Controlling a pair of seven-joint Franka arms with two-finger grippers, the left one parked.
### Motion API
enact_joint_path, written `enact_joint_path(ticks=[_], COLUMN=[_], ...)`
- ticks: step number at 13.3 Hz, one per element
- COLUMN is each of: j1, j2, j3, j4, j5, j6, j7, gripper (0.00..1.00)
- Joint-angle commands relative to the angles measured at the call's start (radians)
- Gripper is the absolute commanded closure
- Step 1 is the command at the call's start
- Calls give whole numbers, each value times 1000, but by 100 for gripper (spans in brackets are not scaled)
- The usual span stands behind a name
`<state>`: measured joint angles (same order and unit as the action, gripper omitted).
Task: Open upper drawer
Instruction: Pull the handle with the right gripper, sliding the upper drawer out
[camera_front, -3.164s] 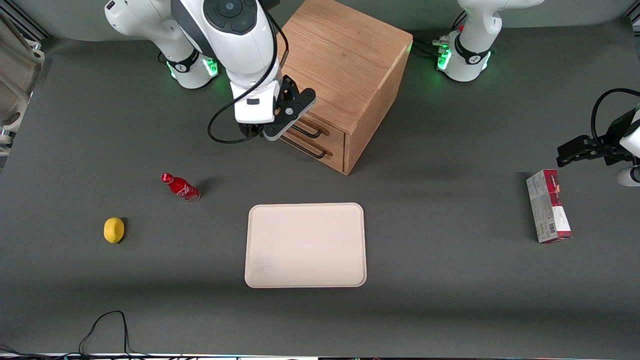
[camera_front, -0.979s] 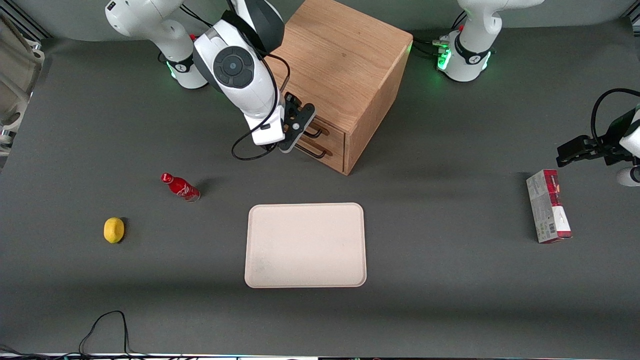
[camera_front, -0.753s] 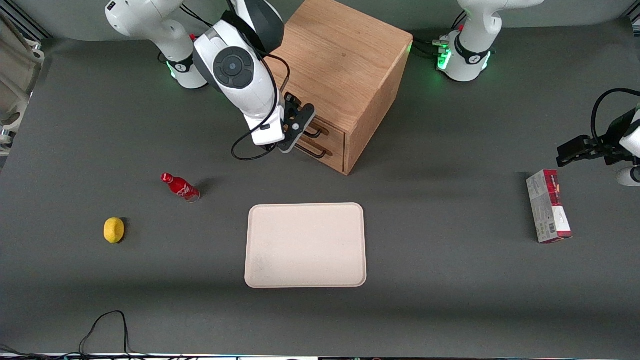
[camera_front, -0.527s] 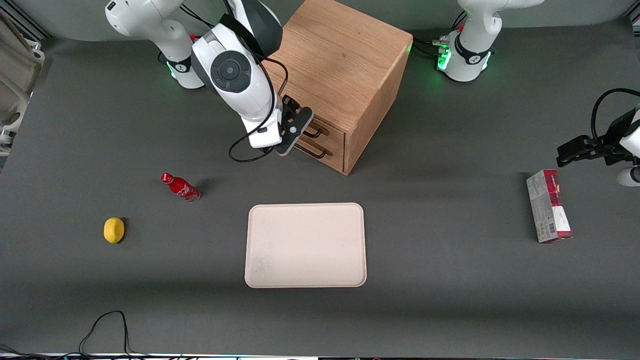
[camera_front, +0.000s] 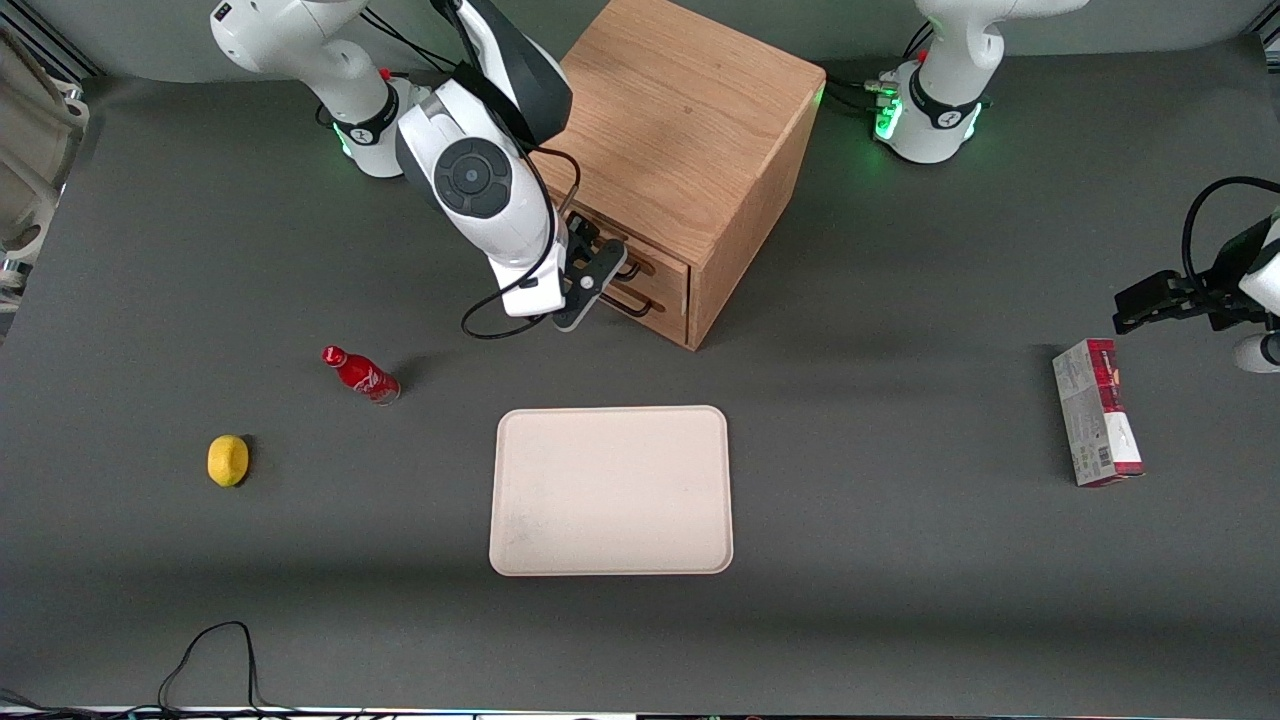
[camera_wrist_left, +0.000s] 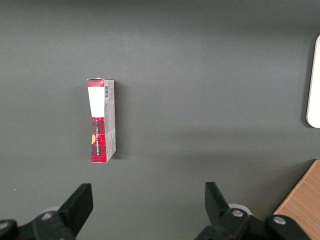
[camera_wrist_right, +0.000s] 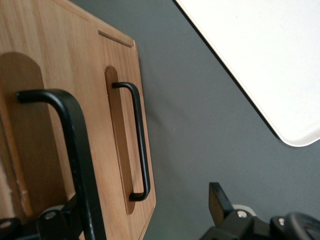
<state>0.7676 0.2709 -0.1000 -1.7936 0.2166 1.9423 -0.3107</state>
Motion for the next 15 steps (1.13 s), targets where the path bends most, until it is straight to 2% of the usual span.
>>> enact_joint_path(ticks=[1, 7, 15], j1=[4, -8, -91], j2=[1, 14, 105], j3=[-12, -72, -72], j4=[-3, 37, 158], j5=[10, 12, 12], j6=[26, 17, 4], j7=[-28, -106, -175], gripper=[0, 0, 0])
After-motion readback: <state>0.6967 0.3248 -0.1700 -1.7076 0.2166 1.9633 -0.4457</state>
